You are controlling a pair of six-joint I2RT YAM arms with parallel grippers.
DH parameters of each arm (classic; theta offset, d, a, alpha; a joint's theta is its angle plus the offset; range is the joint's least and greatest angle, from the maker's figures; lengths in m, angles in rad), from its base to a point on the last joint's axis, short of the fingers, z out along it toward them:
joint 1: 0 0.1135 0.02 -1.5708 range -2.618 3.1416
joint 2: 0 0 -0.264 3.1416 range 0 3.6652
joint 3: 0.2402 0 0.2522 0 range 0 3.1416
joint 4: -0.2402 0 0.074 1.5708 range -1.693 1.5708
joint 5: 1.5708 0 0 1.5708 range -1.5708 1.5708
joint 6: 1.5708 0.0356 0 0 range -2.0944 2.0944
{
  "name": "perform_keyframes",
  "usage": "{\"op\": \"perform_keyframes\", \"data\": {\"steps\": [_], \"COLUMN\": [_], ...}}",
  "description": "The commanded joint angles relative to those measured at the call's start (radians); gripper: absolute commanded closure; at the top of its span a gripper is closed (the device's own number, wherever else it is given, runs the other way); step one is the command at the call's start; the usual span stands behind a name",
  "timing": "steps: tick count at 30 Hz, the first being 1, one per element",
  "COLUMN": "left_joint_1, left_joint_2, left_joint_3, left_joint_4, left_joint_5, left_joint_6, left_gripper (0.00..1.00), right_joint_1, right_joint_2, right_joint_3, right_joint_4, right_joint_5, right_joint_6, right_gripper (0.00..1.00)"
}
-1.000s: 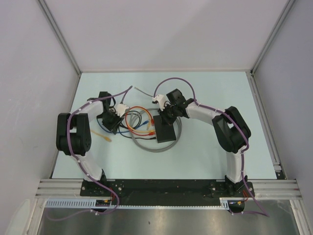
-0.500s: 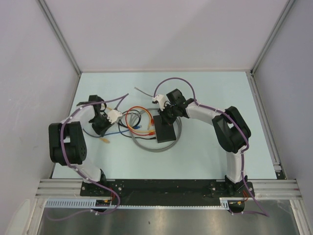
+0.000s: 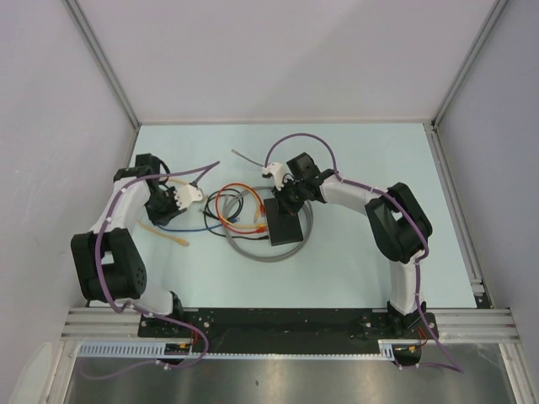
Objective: Pull the plug from the switch port
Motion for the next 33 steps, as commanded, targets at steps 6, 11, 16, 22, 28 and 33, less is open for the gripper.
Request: {"op": "perform_keyframes", "data": {"steps": [6, 11, 16, 22, 28, 33], "left_joint_1": [-0.113, -0.312, -0.414, -0.421, -0.421, -0.421], "left_joint_2": [0.134, 0.197, 0.322, 0.462, 0.551, 0.603], "left_joint_3": [0.432, 0.397, 0.345, 0.267, 0.313, 0.354], "left_joint_4": [-0.032, 0.185, 0.248, 0.425, 0.410, 0.382], "left_joint_5": [0.634, 0.694, 0.780, 0.840, 0.815, 0.808], "left_joint_6": [-0.552, -0.874, -1.003, -1.200, -1.180, -1.148], "left_gripper": [0.44, 0.43, 0.46, 0.48, 0.48, 0.48], "right_joint_1": [0.008, -0.015, -0.043, -0.060, -0.057, -0.052], "right_joint_2": [0.070, 0.027, -0.019, -0.068, -0.084, -0.071], "right_joint_3": [-0.043, -0.031, -0.024, -0.027, -0.050, -0.083], "right_joint_4": [-0.107, -0.124, -0.158, -0.216, -0.213, -0.198], "right_joint_5": [0.017, -0.003, -0.040, -0.121, -0.149, -0.112], "right_joint_6": [-0.001, 0.011, 0.019, 0.002, 0.003, -0.001], "right_gripper": [1.00, 1.00, 1.00, 1.00, 1.00, 1.00]}}
